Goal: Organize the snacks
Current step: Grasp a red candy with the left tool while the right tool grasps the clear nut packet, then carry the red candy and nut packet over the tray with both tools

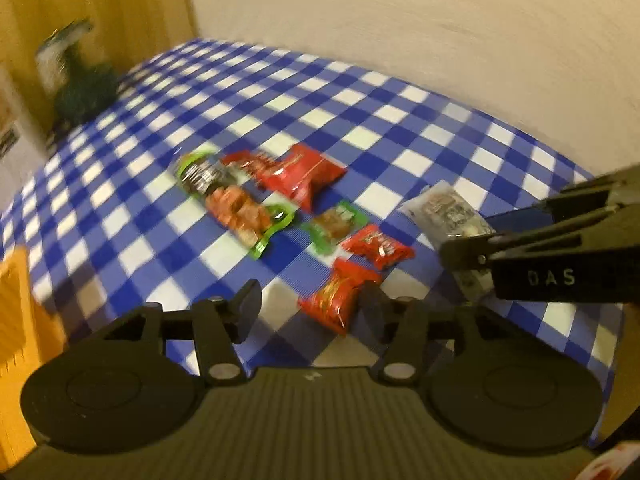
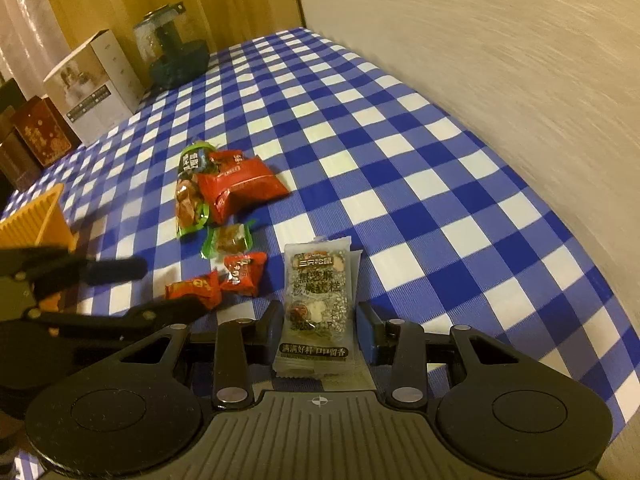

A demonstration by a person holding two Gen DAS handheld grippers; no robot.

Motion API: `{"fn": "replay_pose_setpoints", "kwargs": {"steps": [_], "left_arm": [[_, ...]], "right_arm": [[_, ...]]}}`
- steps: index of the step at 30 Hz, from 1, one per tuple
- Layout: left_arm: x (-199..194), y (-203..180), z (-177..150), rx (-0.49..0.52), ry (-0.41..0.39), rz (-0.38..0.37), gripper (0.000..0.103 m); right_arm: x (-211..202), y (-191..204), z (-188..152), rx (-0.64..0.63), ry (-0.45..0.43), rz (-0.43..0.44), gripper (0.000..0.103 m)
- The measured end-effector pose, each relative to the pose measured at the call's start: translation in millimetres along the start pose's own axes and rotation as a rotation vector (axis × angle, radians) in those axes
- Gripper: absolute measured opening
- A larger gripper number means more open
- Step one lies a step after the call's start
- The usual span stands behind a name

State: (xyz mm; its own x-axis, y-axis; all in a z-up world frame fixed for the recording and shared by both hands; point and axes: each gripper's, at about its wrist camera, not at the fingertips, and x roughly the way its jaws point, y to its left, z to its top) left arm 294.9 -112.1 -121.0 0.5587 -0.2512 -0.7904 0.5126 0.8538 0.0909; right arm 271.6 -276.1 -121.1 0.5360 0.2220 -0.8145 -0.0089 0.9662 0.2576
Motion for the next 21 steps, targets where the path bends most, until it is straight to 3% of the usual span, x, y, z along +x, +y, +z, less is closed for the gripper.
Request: {"fn": "replay_pose_setpoints", "kwargs": {"steps": [6,10,13,21], "left_arm": [[12.5,-9.4,3.2,0.032,0.011,-0.053,0.047],[10.2,-7.7,1.0,-0.008,0.029,-0.071,0.031],[7.9,-5.9,0.0,-0.058,0.046,-0.080,0.024],[-8.4,-1.2,-1.2,-0.180,0.019,-0.068,0.023]], "right_arm": [[0.7,-1.6,1.9,0.011,-0.002,-0.005,0.039],[0.1,-0.7,1.9,0.014,0.000,0.000,0.039],[-0.9,1.2,2.2,0.014,-0.002,0.004,0.039],[-13.6,6.9,4.3,0.024,-0.039,0.018,0.039]]}}
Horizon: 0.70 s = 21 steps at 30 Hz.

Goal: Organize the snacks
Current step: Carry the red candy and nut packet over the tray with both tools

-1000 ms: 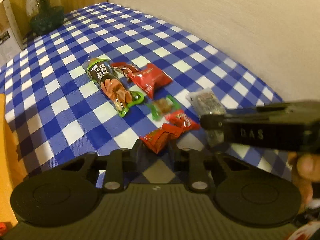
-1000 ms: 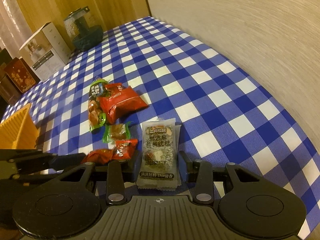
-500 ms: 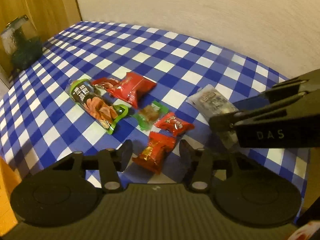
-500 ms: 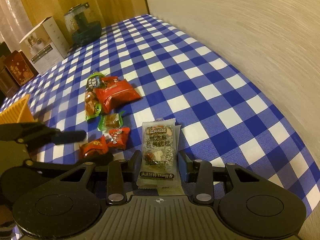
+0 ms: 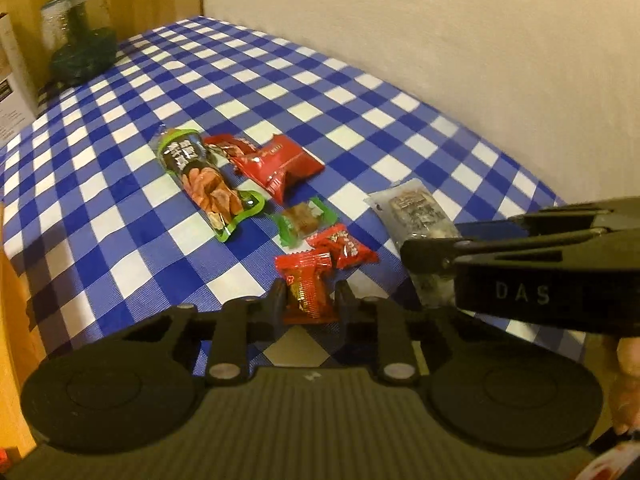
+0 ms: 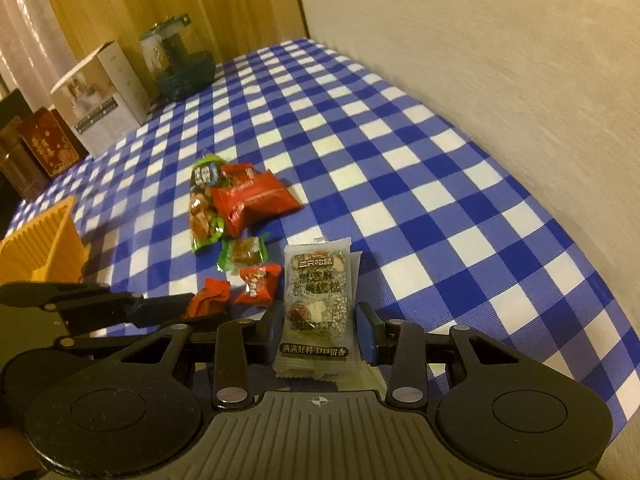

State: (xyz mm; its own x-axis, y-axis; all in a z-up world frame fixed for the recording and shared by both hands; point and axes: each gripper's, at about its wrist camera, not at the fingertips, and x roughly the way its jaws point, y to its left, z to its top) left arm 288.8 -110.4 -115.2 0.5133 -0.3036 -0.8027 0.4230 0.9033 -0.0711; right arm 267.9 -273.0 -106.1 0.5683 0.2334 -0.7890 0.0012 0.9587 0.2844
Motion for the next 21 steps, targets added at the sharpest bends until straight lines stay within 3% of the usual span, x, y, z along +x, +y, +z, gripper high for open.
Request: {"fn": "replay_pose_setpoints", "kwargs": {"steps": [10,21], "left_arm": [[-35.1,-2.1,2.2,-0.031,-0.074,0.024,0.022],[-113.5,11.3,-12.3,-0.083,-0.188,0.083,0.022]], "right_arm": [[-36.7,5.7,-1.5,0.051,-0.100,0.014,0.038],[-89.4,44.0,-6.2,0.040,-0.180,0.118,0.038]]}}
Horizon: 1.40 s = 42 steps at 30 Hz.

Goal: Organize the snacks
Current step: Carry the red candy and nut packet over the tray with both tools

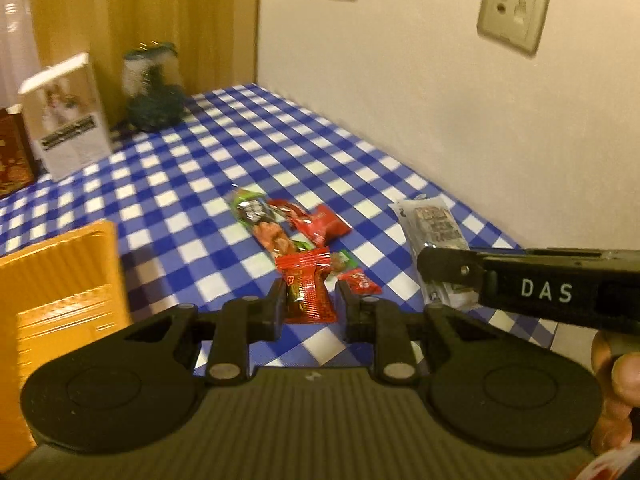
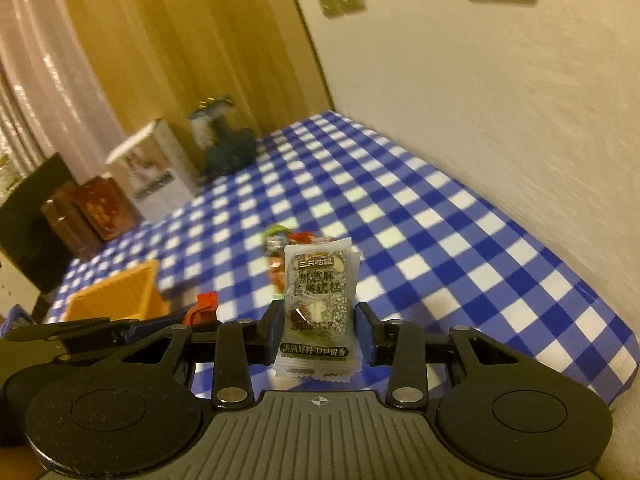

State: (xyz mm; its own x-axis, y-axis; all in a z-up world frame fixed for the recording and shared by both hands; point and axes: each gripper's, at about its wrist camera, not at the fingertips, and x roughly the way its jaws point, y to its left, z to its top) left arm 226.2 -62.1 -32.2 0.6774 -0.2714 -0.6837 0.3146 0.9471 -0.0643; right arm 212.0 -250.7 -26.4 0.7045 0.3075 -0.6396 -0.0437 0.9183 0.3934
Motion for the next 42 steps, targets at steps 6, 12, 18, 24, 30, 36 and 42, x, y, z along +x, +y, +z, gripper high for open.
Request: {"fn": "replay_pose_setpoints", "kwargs": {"steps": [6,12,18,24,30,36,42], "left_arm": [[-46.6,22.8,-5.4,-0.047,-0.053,0.070,0.022],[-83.3,50.0,-23.4,-0.106,-0.073,0.143,0.022],[-111.8,90.3,-46.8,-0.182,-0.076,0.219,0.022],[-125.8,127.3,-66.0,-0.231,-0.061,0.277,0.022],[-123.1,146.8,-79.5,-0.256,-0.036,0.294,0.022],[-119.0,157.9,-85.0,-0.269,-0.022,0.298,0.022],[-111.7,165.4,-86.2,-0.280,-0.010,0.299,0.023]], "right_arm": [[-19.2,39.6,-1.3,-0.052,0.013,0.082,0.039],[-20.7,90.7,-14.1,-0.122,0.053,0.175,0.038],[-10.2,137.4,-33.0,-0.180,0.097,0.243,0.039],[11.9,171.0,-48.0,-0.197,0.144,0.279,0.039],[31.2,186.0,-57.0,-0.217,0.172,0.272,0.039],[46.3,187.2,-61.1,-0.216,0.194,0.258,0.039],[54.8,185.9,-59.8,-0.196,0.201,0.257,0.039]]}}
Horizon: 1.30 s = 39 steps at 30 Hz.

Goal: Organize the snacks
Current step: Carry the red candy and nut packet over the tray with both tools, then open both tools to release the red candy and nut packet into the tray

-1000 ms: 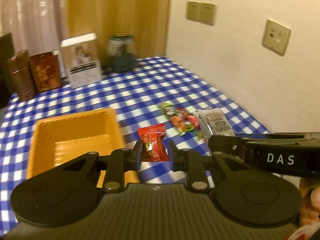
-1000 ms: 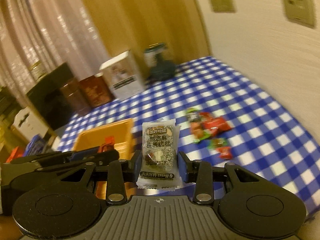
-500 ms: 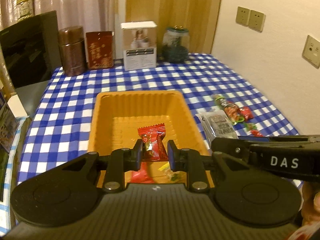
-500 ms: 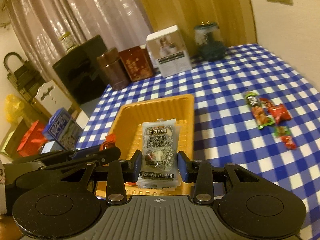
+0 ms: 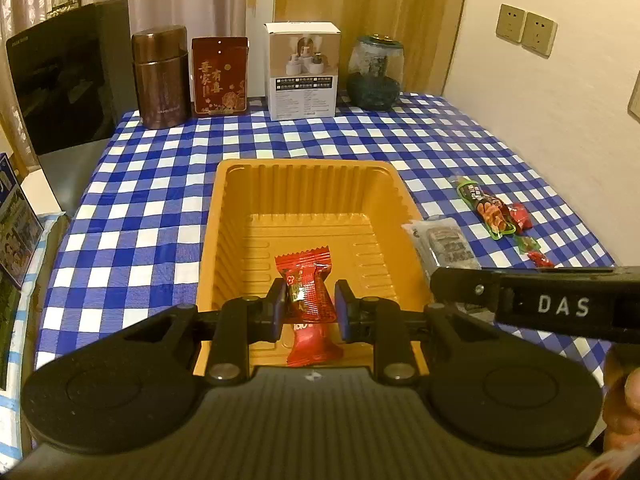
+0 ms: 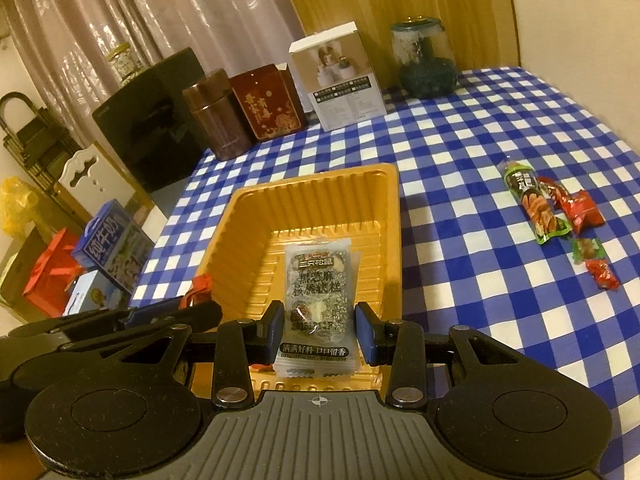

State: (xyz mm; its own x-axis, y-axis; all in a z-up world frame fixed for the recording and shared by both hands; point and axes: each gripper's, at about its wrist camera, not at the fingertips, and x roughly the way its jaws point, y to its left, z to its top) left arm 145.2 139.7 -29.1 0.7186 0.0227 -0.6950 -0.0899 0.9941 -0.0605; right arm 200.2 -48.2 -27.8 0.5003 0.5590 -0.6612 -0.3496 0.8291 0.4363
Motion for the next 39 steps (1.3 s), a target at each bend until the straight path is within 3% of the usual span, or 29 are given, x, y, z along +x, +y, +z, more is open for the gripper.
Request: {"fn": "replay_pose_setpoints", "kwargs": {"steps": [7,15,22,27,39], "left_arm": [[7.4,0.6,-0.7,-0.006,0.016,0.017,0.029],[3.6,6.3,-3.8,-0.012,0.020,0.032,0.029],[-1.9,10.5,-3.5,-0.024,0.011,0.041,0.031],[-4.2,13.7,-4.5,-0.032,0.010,0.044,0.031],[-9.8,3.7,-4.1,-0.037,-0.006,0.022,0.034]], "right_arm": [[3.9,1.8,1.4,-0.004,0.005,-0.005,0.039],[4.6,4.5,0.9,-0.009,0.014,0.002,0.039],[6.0,7.6,1.4,0.003,0.021,0.058,0.039],[1.2,6.1,5.9,0.040,-0.008,0.099,0.057],[-33.7,-33.7,14.9,0.105,-0.103,0.000,0.058]]}}
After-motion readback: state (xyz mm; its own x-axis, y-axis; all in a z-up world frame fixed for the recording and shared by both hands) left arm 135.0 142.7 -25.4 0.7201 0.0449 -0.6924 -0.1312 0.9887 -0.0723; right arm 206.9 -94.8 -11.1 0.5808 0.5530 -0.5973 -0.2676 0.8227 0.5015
